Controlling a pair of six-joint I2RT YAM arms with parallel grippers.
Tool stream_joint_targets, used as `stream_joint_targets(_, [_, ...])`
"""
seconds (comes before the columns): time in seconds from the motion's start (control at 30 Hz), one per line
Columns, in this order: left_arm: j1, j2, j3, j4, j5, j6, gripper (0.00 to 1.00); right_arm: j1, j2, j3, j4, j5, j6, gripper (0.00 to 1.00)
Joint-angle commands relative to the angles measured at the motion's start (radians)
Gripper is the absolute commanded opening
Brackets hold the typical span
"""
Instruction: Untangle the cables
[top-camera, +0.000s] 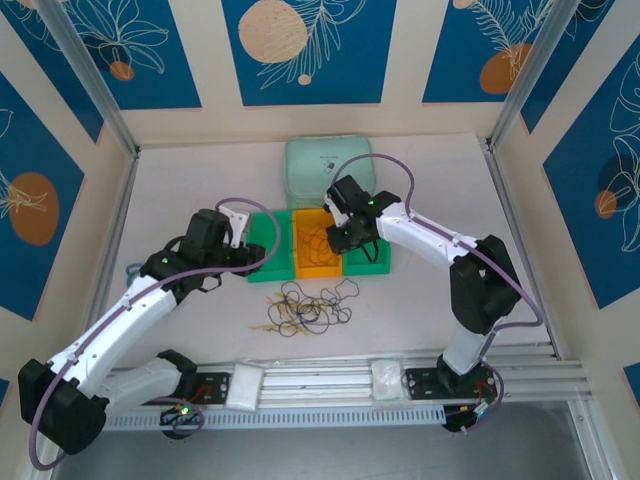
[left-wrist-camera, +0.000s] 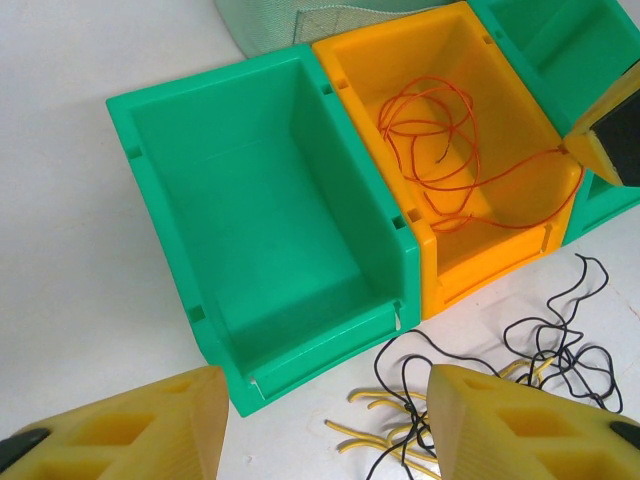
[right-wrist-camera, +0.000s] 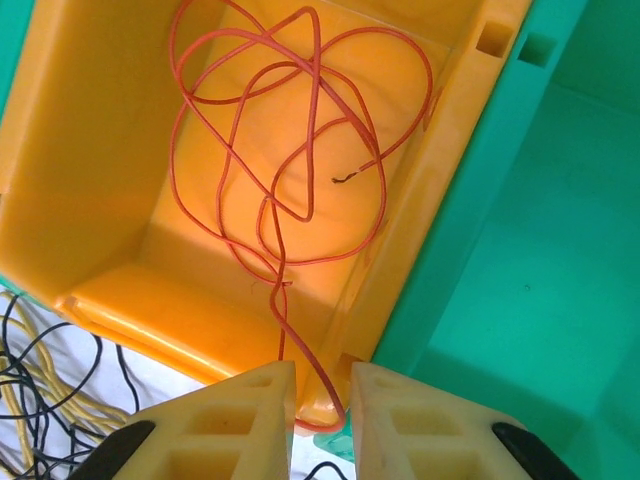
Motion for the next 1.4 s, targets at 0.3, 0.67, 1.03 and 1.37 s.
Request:
stream_joint_targets(0.3, [0.012,-0.015,-0.004,0.012,0.014,0.000,0.55,-0.004,0.033,-0.008,-0.015,0.012,0.012,0.21])
stream_joint_targets(0.67, [0.013,-0.014,-0.014,0.015,0.009,0.004,0.55,0.015,0.040,0.013,-0.032,-0.011,0.013,0.19])
stream_joint_targets(1.03, [0.012,-0.013,-0.022,0.022,0.010,0.004,0.55,0.035,0.052,0.022,-0.046,-0.020,0.015,0.17])
stream_joint_targets(1.37, [0.014,-0.012,-0.025,0.025,0.010,0.003,0.55,0.042,0.062,0.044,-0.050,-0.015,0.000,0.12])
